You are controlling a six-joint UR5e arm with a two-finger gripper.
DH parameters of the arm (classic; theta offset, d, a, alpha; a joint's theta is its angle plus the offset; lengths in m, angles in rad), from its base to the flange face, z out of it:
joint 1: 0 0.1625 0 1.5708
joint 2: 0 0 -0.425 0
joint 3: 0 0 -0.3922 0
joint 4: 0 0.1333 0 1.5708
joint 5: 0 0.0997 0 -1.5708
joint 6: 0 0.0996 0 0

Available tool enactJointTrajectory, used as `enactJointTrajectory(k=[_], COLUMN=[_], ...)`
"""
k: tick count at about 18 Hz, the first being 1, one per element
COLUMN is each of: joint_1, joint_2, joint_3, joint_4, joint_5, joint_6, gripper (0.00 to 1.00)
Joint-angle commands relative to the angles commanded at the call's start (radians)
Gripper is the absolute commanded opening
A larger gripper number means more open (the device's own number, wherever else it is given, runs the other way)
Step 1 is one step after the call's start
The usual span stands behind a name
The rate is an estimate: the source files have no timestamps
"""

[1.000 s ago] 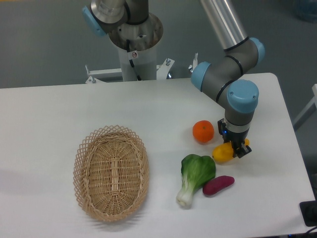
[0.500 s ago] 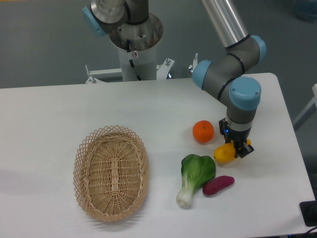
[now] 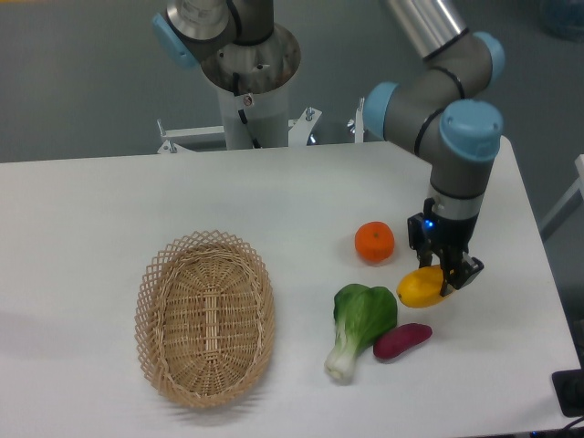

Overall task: Pick up the mango from the table
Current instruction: 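Lift the grasped yellow mango up off the table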

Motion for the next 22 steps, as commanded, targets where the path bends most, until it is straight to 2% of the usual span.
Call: enactJointTrajectory(k=[7, 12, 22], joint_1=[-0.083, -0.08, -0.074], joint_2=[0.055, 0.061, 0.077], joint_3=[0.049, 0.058, 0.065], joint_4=[-0.026, -0.026, -0.025], joint_5=[-0.039, -0.055, -0.065], joint_6=[-0.186, -0.246, -0.275], gripper=[0.41, 0.4, 0.4])
